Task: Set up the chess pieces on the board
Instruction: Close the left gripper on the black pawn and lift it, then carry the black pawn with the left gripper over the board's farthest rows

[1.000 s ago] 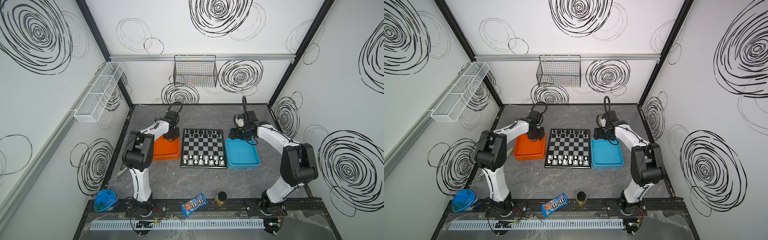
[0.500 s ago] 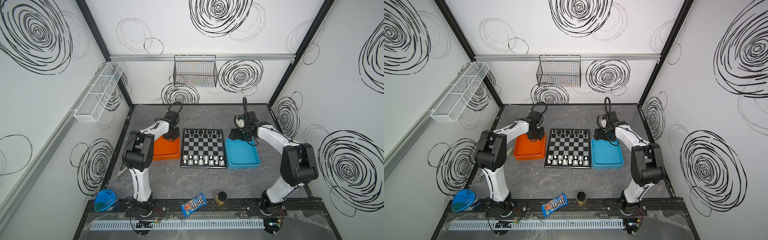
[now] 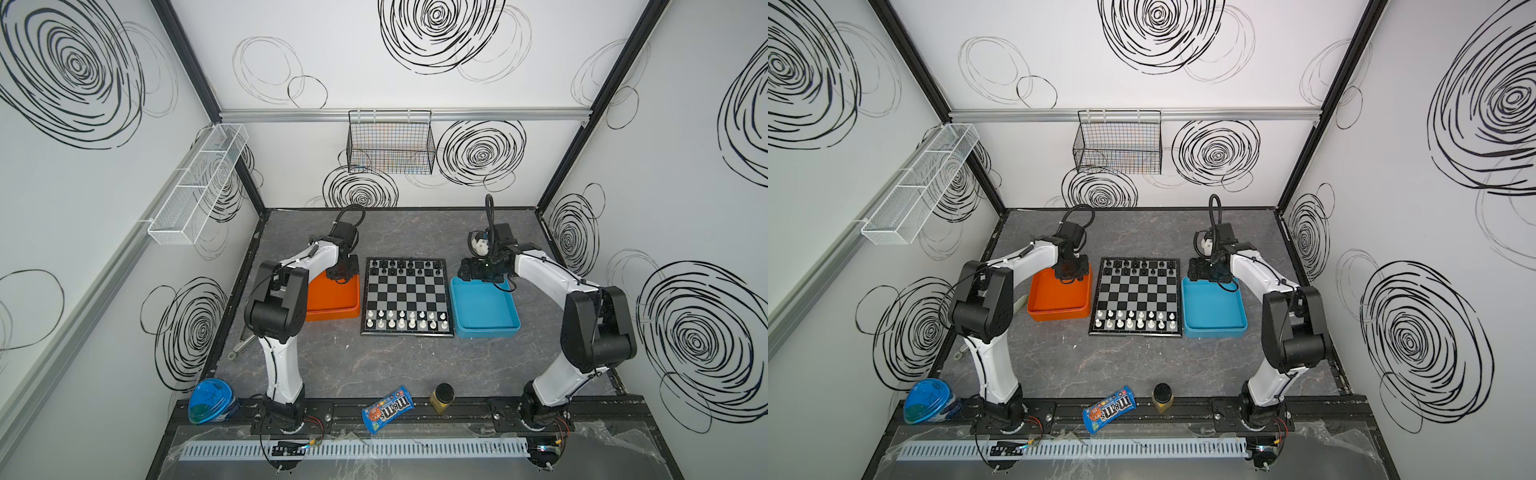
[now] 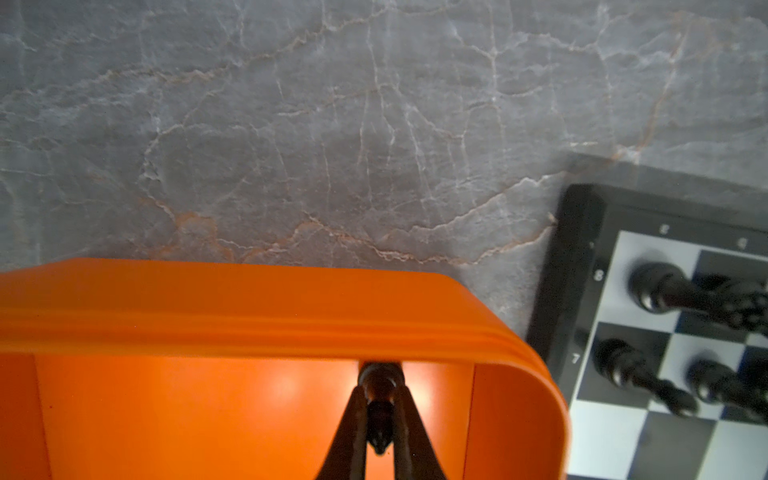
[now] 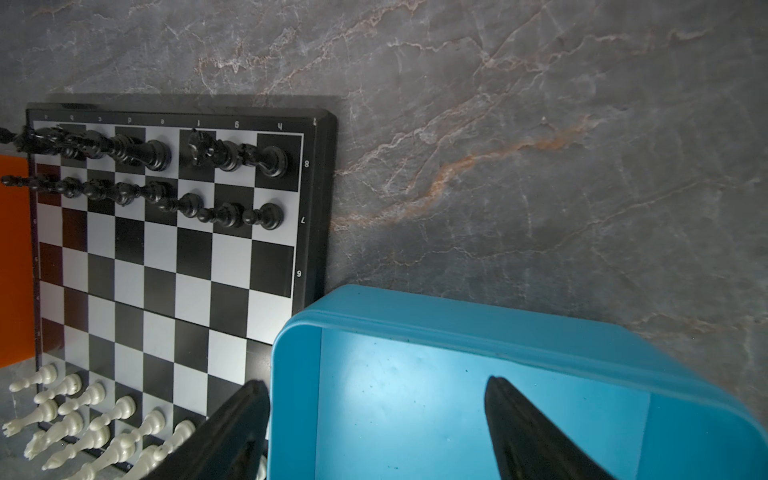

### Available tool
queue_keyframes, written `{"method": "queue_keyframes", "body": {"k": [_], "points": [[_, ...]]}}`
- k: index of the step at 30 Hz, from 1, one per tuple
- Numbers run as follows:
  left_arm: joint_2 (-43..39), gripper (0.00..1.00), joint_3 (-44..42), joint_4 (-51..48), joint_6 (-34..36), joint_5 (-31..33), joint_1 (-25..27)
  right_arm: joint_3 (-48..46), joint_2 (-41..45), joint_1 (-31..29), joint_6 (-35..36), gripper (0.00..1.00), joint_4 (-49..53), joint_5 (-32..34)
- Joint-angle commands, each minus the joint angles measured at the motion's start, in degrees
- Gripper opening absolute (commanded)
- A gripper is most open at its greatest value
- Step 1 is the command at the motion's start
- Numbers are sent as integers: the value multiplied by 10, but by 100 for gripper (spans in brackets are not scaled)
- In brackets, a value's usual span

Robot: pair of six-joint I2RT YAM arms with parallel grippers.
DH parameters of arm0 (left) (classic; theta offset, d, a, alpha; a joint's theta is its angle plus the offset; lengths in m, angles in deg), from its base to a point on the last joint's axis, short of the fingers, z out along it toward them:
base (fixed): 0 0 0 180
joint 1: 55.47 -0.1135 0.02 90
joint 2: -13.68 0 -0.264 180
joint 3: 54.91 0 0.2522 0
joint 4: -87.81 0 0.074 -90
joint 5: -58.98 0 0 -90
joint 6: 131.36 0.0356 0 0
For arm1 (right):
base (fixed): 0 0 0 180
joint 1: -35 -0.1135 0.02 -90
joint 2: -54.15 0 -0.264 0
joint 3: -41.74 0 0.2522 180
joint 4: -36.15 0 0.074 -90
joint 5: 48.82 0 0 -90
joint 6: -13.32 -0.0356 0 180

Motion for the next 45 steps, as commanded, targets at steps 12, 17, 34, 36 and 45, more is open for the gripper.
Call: {"method": "queue_keyframes", "body": {"k": [12, 17, 34, 36, 45], "points": [[-53, 12, 12, -66, 23, 26, 3, -3, 14, 4, 8, 86, -7, -6], [-79, 14, 55, -119, 35, 64, 22, 4, 9, 5, 13, 85, -7, -10], [64, 15, 335, -205, 28, 45, 186, -11, 41, 24, 16, 86, -9, -14], [100, 15, 383, -218, 26, 42, 200, -15, 48, 30, 17, 86, -8, -15], [180, 16, 468, -214, 12, 24, 225, -21, 66, 47, 22, 86, -3, -17]]}}
